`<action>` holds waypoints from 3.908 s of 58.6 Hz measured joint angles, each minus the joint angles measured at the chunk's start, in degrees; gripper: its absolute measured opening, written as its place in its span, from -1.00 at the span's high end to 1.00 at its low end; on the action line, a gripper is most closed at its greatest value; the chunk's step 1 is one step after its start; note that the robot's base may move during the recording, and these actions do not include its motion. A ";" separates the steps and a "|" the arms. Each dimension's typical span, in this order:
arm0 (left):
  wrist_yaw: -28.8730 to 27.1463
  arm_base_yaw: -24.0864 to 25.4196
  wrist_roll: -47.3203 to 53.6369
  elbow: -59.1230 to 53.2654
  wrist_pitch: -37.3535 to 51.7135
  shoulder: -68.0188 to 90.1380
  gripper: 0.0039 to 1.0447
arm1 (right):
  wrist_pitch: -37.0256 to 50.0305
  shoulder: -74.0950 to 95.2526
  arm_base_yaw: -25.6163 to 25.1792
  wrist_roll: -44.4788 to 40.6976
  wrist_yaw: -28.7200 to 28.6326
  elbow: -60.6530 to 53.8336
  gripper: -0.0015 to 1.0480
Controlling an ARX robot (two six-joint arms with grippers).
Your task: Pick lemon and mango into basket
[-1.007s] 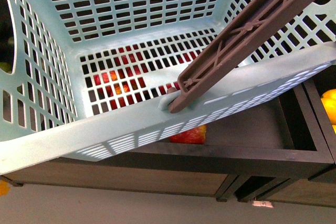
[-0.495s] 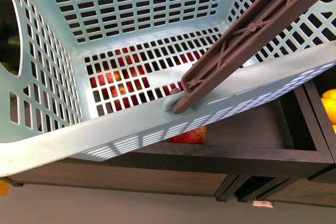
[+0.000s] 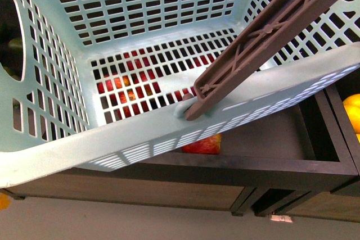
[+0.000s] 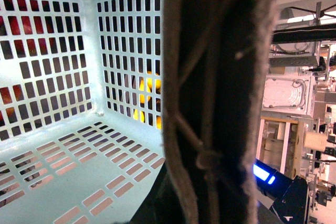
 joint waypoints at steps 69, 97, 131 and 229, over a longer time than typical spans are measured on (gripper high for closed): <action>0.04 0.00 -0.02 0.00 0.00 0.00 0.91 | 14.47 -42.47 -5.49 8.85 -24.28 -33.46 -0.36; 0.02 0.00 0.02 0.00 0.00 0.00 0.91 | 17.90 -74.03 16.85 20.50 -22.84 -47.45 -0.36; -0.02 0.02 0.04 0.00 0.00 0.00 0.91 | 14.27 -68.00 40.44 20.15 -2.43 -42.42 -0.45; -0.09 -0.04 0.09 0.04 0.00 0.00 0.92 | 21.49 -112.26 30.47 28.98 13.14 -84.15 0.97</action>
